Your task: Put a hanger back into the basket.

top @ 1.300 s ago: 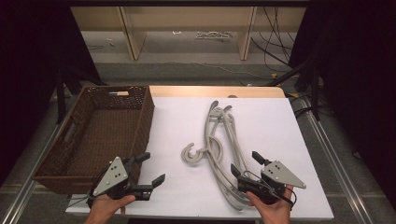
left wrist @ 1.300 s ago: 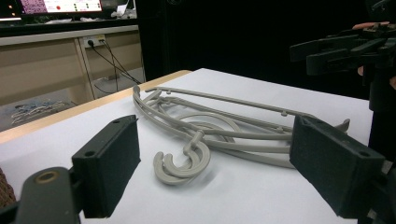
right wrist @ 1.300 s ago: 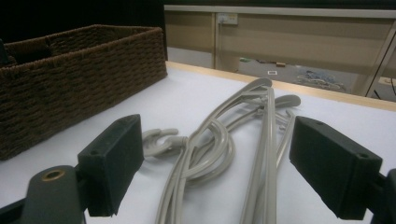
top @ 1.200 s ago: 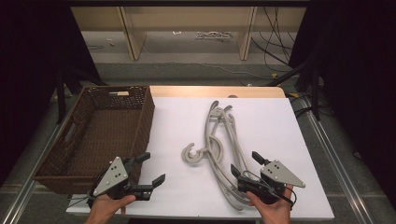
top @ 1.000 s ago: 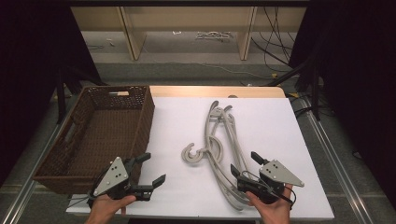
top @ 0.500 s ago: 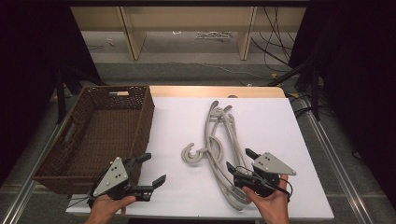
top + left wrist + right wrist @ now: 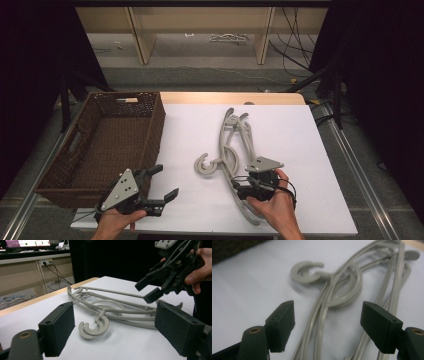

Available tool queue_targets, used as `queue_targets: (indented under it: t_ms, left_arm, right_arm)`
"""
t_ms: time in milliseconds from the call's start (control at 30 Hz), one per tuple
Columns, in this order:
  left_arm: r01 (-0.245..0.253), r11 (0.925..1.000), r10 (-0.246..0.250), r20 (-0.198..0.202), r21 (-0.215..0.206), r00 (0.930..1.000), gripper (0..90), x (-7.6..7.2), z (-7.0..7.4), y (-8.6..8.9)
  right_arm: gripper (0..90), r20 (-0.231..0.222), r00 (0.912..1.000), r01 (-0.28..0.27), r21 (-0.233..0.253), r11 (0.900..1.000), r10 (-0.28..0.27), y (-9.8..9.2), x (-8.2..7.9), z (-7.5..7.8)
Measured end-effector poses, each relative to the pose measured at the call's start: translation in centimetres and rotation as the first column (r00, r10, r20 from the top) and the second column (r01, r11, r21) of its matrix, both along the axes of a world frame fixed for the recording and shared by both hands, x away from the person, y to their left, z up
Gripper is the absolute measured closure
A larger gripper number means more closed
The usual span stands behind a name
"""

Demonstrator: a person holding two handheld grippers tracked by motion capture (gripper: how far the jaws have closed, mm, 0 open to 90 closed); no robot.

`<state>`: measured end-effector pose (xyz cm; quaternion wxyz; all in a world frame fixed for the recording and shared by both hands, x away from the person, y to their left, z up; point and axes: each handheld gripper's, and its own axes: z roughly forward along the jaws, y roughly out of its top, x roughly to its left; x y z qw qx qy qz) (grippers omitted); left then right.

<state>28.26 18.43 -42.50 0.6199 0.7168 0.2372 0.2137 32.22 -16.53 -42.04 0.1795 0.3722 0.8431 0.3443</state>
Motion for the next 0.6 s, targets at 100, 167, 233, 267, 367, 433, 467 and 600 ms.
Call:
queue_targets:
  t_ms: [100, 167, 233, 267, 367, 433, 467, 600]
  left_arm:
    - [-0.006, 1.0000, 0.006, -0.010, 0.007, 0.9999, 16.1, -0.1, 0.0, 0.0]
    - [-0.001, 1.0000, 0.001, 0.000, 0.003, 1.0000, 16.1, 0.0, 0.0, 0.0]
    - [-0.004, 0.9999, 0.004, -0.008, 0.010, 1.0000, 16.1, -0.1, 0.0, 0.0]
    - [-0.001, 0.9999, 0.001, -0.007, 0.014, 1.0000, 16.1, -0.1, 0.0, 0.0]
    - [0.000, 0.9999, 0.000, -0.012, 0.010, 0.9999, 16.1, -0.1, 0.0, -0.1]
    - [0.003, 0.9999, -0.002, -0.010, 0.017, 0.9999, 16.2, -0.1, 0.0, 0.0]
    - [0.003, 0.9999, -0.002, -0.010, 0.017, 0.9999, 16.2, -0.1, 0.0, 0.0]
    - [0.003, 0.9999, -0.003, -0.012, 0.014, 0.9999, 16.2, -0.1, 0.0, 0.0]
  right_arm:
    - [32.7, -0.052, 0.9986, -0.008, -0.054, 0.999, 0.005, 0.6, 0.7, -0.6]
    - [33.1, -0.080, 0.9968, -0.007, -0.063, 0.998, 0.002, 0.7, 1.0, -0.7]
    - [37.9, -0.122, 0.9925, -0.015, -0.075, 0.997, 0.005, 1.0, 1.4, -0.9]
    - [39.2, -0.129, 0.9917, -0.006, -0.078, 0.997, -0.004, 1.1, 1.7, -1.0]
    - [43.8, -0.141, 0.9900, -0.002, -0.106, 0.994, -0.013, 1.4, 2.6, -1.5]
    - [46.8, -0.160, 0.9868, 0.005, -0.114, 0.994, -0.023, 1.6, 3.2, -1.8]
    - [49.7, -0.173, 0.9848, -0.003, -0.118, 0.993, -0.017, 1.6, 3.3, -1.8]
    - [52.6, -0.183, 0.9828, 0.003, -0.137, 0.991, -0.029, 1.7, 3.6, -2.0]
